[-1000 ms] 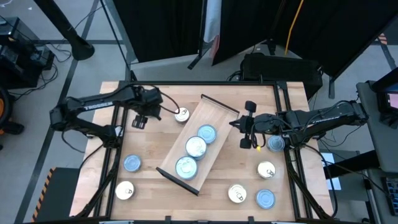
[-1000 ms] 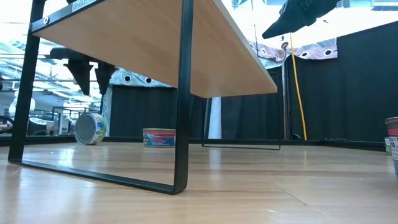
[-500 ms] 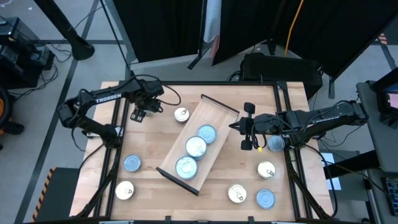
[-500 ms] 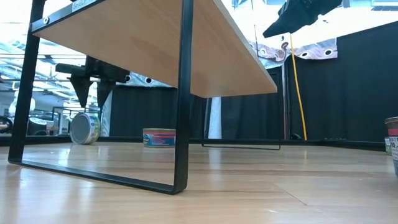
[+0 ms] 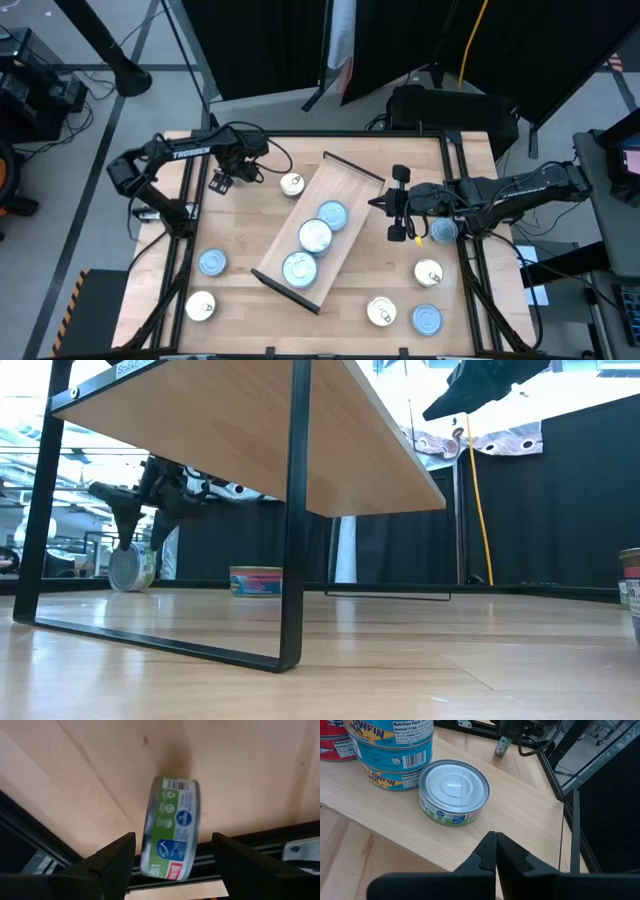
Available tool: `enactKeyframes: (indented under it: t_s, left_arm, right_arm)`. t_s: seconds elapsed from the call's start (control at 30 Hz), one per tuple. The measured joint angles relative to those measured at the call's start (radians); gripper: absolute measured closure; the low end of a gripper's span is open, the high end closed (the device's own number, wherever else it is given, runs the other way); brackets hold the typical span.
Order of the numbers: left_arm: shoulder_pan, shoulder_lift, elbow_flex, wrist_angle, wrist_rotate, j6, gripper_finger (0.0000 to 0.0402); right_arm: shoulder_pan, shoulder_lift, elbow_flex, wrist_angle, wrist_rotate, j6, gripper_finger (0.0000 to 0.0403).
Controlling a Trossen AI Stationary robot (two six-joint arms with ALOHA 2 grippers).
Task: Stack canned seafood by type on shelf
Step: Stack the green tuna can on top of the other green tuna can on the shelf
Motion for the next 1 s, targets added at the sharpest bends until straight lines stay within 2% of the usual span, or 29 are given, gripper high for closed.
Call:
enactKeyframes:
  t_s: [0.3,0.4,0.57,0.63,0.83,1.0]
  left_arm:
    - [0.053,0.029,0.0,0.031,-0.002,0.033,0.0149]
    - [0.058,0.029,0.0,0.05,0.003,0.064,0.0178]
    - [0.057,0.029,0.001,0.054,0.051,0.096,0.0251]
    - [0.057,0.028,0.002,0.052,0.073,0.094,0.0257]
    - [0.04,0.022,0.009,0.035,0.114,-0.032,0.0257]
    - [0.007,-0.058,0.097,-0.053,0.307,-0.245,0.0257]
  right_arm:
    - [0.0,0.0,0.0,-0.006,0.0,0.0,0.0403]
    - [0.0,0.0,0.0,-0.006,0.0,0.0,0.0403]
    - [0.0,0.0,0.0,-0.006,0.0,0.0,0.0403]
    - [0.0,0.0,0.0,-0.006,0.0,0.0,0.0403]
    - [0.0,0.0,0.0,-0.006,0.0,0.0,0.0403]
    - [-0.001,0.0,0.0,0.025,0.009,-0.023,0.0403]
